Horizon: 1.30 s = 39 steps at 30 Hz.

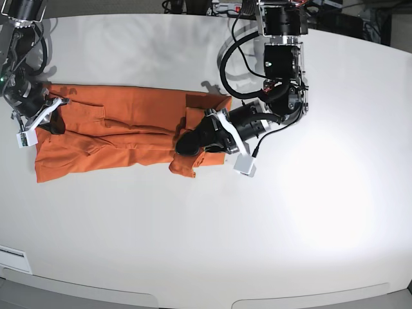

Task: Fold the T-shirt properly
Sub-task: 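Carry the strip end with the left gripper over toward the right gripper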

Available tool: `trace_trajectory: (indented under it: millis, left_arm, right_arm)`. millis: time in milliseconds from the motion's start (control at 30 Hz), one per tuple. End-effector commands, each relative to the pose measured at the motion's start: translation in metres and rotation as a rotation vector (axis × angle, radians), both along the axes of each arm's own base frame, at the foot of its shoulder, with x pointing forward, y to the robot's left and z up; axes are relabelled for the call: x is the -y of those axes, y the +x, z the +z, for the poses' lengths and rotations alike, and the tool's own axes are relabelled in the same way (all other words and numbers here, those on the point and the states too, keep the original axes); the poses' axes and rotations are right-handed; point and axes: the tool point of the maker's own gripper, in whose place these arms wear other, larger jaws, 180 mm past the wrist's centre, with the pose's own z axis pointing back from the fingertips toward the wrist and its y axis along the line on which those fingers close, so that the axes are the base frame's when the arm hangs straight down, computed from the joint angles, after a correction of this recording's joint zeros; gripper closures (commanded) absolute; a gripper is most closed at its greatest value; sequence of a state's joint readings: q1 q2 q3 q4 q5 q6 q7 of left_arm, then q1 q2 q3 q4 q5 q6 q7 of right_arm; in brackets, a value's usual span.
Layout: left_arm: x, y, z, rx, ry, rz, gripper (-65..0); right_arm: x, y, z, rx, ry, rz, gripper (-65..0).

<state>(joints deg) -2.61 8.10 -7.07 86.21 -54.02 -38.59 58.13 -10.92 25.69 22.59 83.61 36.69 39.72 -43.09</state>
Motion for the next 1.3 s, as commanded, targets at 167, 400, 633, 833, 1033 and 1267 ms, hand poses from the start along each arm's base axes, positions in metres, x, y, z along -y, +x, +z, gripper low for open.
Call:
trace_trajectory:
  millis: [167,400,633,833,1033,1267]
  left_arm:
    - [0.004,0.008,0.025,0.058,-0.076,0.014,-18.4]
    - [0.003,0.008,0.037,0.064,-0.146,0.017,-37.3]
    - [0.003,0.008,0.037,0.064,-0.145,0.017,-25.5]
    - [0.000,0.014,0.009,0.021,0.005,0.053,0.0]
    - [-0.016,0.028,-0.031,-0.068,0.199,0.167,0.0]
    - [-0.019,0.024,-0.064,-0.168,0.256,0.180,0.0]
  right_arm:
    - [0.007,-0.002,0.002,-0.022,-0.037,0.013,0.0]
    - [0.007,-0.002,0.002,-0.022,-0.037,0.013,0.0]
    - [0.007,-0.003,0.001,-0.028,-0.038,0.014,0.0]
    - [0.005,-0.002,0.003,-0.020,-0.018,0.013,0.0]
    - [-0.001,0.000,0.007,-0.009,0.027,0.011,0.0]
    - [-0.007,0.010,0.029,0.056,-0.004,0.048,0.0]
